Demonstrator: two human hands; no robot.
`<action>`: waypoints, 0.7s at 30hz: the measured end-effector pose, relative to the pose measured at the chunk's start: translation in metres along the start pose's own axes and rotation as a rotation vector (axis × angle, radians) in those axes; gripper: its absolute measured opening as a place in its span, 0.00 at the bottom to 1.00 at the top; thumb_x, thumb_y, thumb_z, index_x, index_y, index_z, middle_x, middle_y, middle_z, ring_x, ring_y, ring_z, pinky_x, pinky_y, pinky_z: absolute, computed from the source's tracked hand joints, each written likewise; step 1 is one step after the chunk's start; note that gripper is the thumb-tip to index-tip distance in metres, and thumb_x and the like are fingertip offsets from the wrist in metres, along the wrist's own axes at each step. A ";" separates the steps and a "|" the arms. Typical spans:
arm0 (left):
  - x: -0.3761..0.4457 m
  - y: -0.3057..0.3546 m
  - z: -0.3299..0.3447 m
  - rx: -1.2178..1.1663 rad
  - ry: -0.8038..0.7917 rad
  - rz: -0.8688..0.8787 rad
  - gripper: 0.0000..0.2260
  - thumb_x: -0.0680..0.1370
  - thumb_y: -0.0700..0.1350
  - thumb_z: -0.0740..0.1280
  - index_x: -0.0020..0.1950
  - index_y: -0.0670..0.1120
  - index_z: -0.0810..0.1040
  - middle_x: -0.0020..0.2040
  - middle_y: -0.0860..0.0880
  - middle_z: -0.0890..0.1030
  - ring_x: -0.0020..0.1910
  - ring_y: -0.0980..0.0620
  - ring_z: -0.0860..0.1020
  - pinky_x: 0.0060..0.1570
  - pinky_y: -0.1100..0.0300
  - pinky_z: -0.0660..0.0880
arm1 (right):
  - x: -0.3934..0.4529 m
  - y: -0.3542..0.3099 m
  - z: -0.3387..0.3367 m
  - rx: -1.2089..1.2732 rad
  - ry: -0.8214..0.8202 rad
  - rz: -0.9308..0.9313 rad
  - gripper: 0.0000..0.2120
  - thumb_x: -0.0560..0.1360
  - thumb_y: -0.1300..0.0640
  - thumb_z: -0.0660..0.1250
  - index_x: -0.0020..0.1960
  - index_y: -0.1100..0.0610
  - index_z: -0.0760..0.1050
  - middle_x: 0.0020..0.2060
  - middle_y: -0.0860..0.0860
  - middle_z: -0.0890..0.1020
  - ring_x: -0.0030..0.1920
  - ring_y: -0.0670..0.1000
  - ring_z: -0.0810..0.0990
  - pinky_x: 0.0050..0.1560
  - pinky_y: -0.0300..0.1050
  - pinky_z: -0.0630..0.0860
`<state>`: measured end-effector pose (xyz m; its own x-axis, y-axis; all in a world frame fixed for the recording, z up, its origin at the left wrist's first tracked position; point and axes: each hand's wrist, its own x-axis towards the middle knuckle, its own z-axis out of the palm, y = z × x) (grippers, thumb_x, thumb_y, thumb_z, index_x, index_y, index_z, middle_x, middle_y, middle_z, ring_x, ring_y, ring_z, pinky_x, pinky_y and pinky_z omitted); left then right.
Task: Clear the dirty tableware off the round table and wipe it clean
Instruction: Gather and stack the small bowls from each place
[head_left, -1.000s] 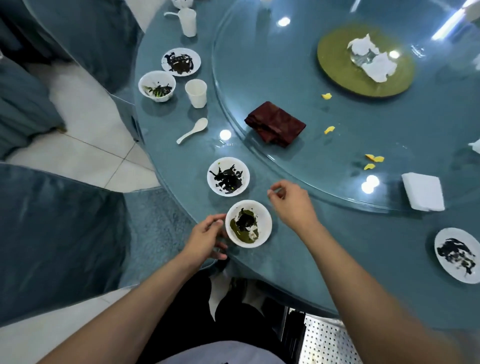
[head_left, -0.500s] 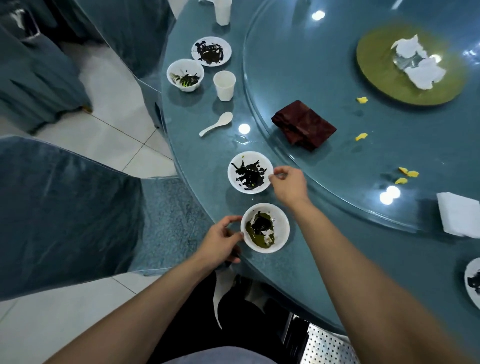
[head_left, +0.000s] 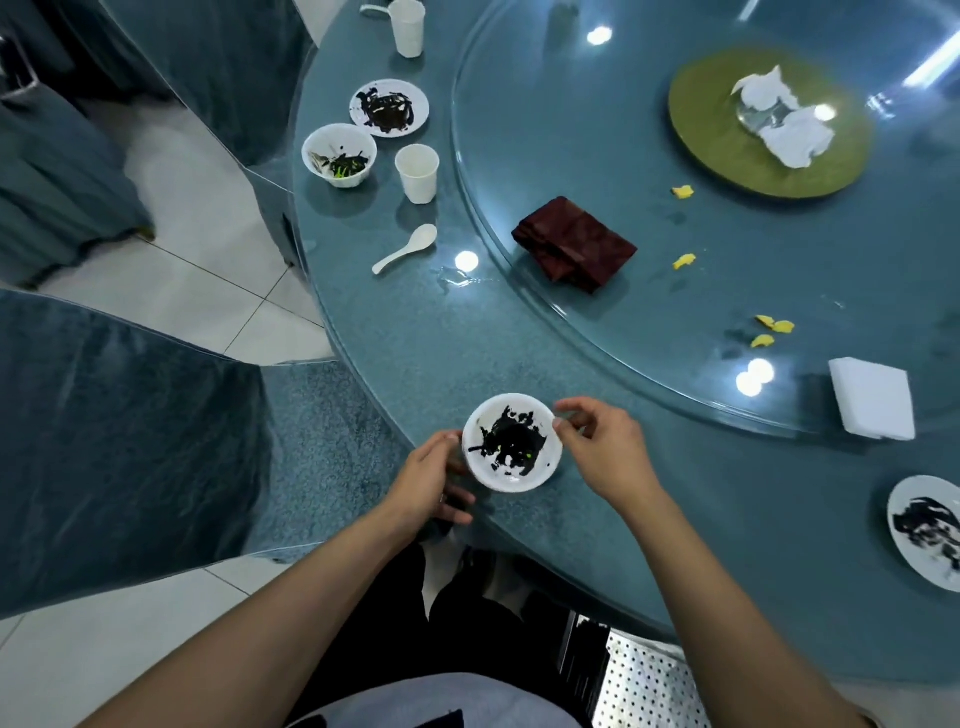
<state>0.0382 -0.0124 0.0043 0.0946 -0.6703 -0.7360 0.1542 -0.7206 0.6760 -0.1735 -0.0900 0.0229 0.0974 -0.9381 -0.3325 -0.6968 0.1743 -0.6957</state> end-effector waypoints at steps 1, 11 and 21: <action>0.000 -0.001 0.001 0.014 -0.007 0.009 0.07 0.85 0.47 0.59 0.58 0.52 0.76 0.47 0.41 0.77 0.35 0.42 0.78 0.27 0.52 0.80 | -0.001 0.001 0.001 -0.042 0.014 -0.010 0.07 0.76 0.52 0.71 0.54 0.46 0.81 0.37 0.42 0.80 0.37 0.41 0.78 0.44 0.40 0.74; 0.004 -0.007 0.013 0.160 0.111 0.094 0.15 0.79 0.35 0.66 0.62 0.51 0.74 0.35 0.42 0.80 0.28 0.45 0.79 0.26 0.54 0.77 | -0.013 0.010 -0.002 -0.211 0.122 -0.131 0.13 0.77 0.53 0.66 0.61 0.47 0.76 0.48 0.45 0.79 0.50 0.50 0.79 0.58 0.56 0.75; -0.033 -0.009 -0.036 0.038 0.306 0.141 0.14 0.79 0.32 0.64 0.60 0.48 0.75 0.34 0.42 0.79 0.27 0.46 0.76 0.24 0.54 0.76 | -0.011 -0.029 0.020 -0.358 0.129 -0.361 0.17 0.77 0.56 0.67 0.65 0.51 0.75 0.57 0.50 0.80 0.57 0.55 0.78 0.61 0.54 0.72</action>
<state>0.0692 0.0222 0.0216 0.4043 -0.6834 -0.6079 0.0822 -0.6348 0.7683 -0.1399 -0.0784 0.0339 0.3035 -0.9527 -0.0143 -0.8364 -0.2592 -0.4829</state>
